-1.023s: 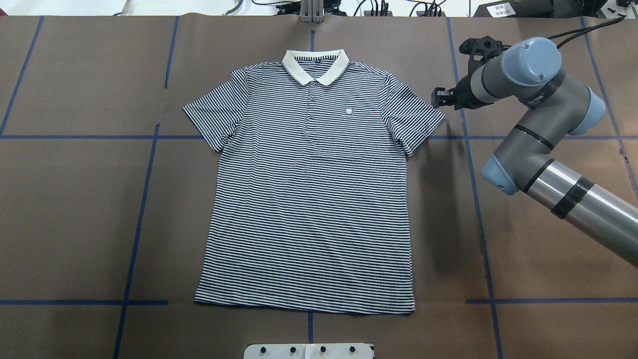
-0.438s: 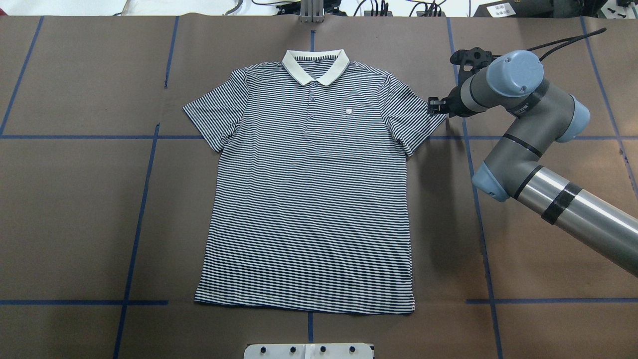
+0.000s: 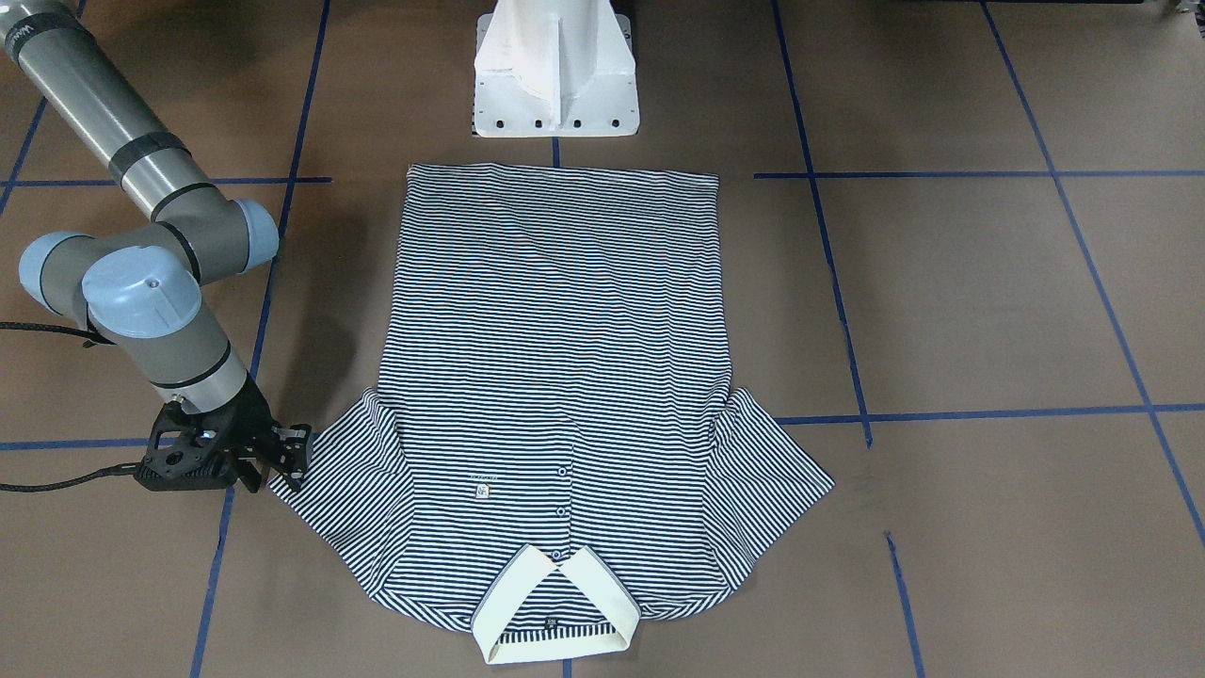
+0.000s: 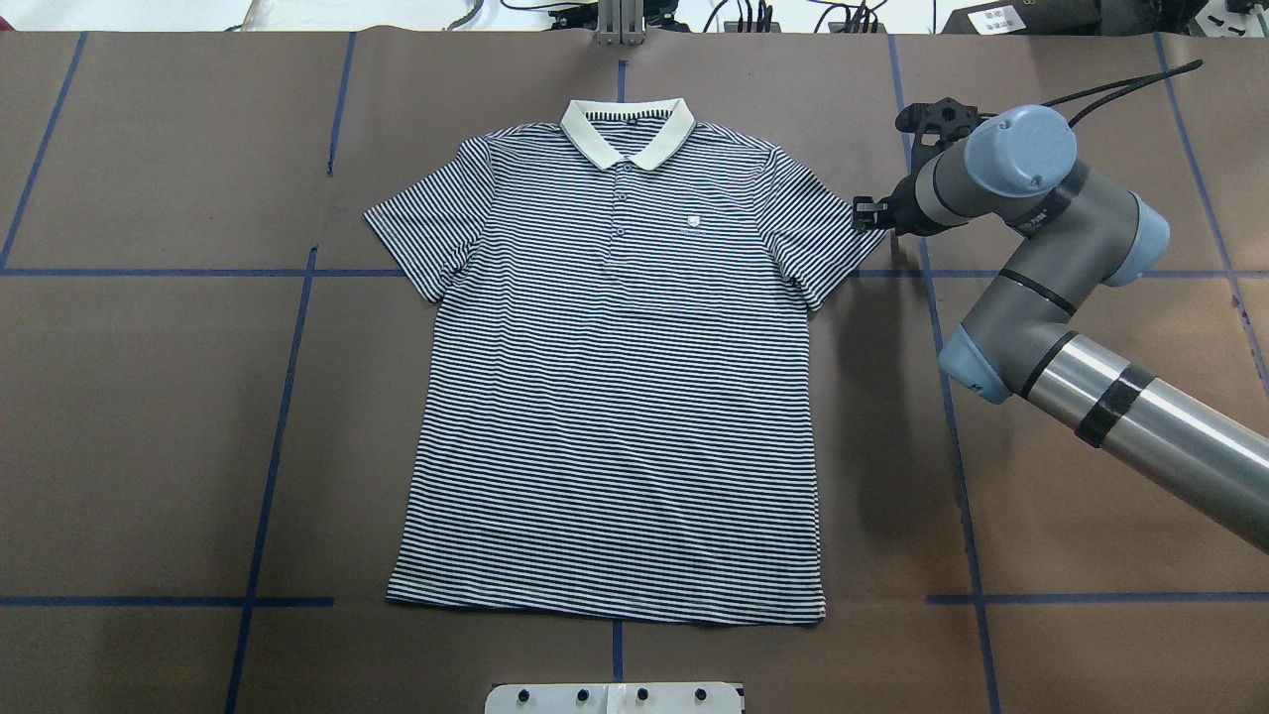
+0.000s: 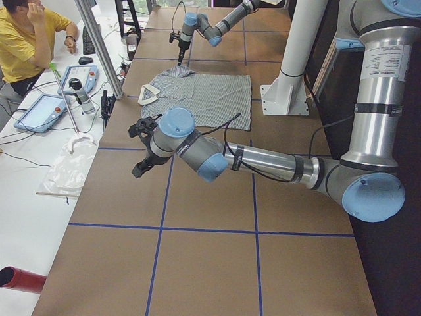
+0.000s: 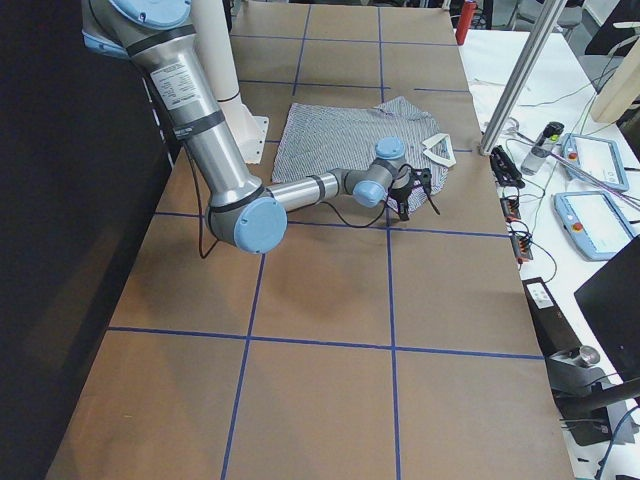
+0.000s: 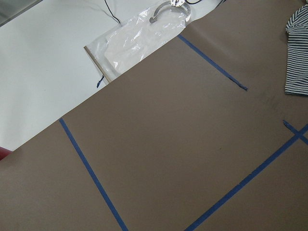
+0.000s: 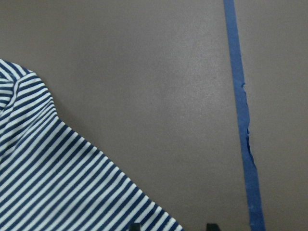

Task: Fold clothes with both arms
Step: 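Move the right gripper to the sleeve nearest it and grasp it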

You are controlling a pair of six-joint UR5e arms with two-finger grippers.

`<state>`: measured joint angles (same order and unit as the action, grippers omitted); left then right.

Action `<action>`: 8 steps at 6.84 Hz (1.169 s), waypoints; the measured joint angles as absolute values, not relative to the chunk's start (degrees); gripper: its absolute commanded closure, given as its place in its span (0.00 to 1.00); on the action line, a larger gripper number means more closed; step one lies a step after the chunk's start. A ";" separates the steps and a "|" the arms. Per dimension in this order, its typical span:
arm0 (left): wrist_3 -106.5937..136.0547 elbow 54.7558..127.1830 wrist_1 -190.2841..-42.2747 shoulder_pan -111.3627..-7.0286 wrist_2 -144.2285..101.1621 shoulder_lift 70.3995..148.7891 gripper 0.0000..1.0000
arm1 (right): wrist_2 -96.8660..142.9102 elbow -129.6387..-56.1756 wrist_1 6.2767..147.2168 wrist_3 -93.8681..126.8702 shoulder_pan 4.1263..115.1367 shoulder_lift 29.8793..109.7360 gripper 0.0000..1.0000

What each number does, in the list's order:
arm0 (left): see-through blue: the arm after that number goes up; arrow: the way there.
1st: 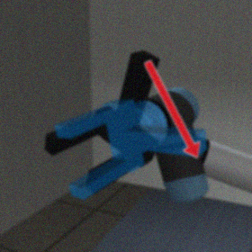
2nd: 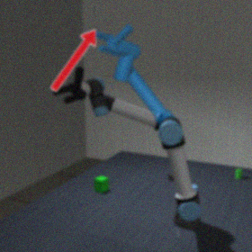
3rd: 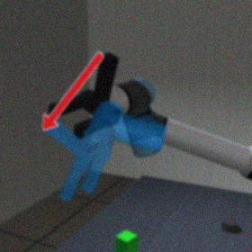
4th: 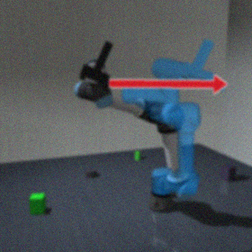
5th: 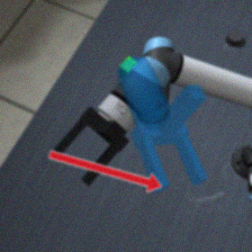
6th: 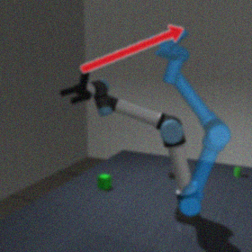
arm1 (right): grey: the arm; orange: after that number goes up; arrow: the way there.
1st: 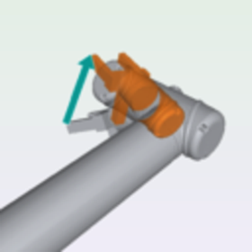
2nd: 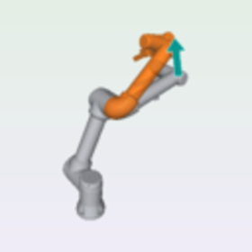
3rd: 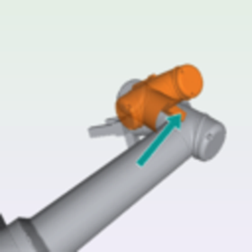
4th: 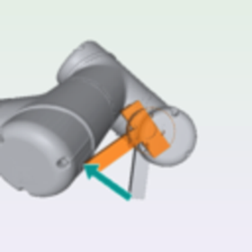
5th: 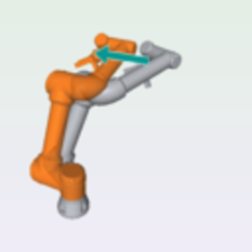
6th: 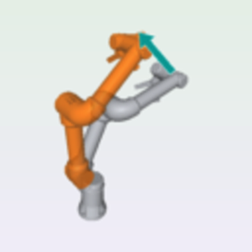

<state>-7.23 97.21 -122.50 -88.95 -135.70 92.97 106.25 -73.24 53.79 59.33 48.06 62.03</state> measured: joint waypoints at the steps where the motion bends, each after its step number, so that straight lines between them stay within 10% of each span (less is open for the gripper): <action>1: -7.29 97.22 -122.51 -88.95 -135.70 92.93 0.00 | 106.14 -73.17 53.77 59.34 47.99 61.97 1.00; 8: -7.38 97.13 -122.52 -88.96 -135.70 92.73 0.00 | 103.27 -81.61 69.80 62.61 46.86 56.74 1.00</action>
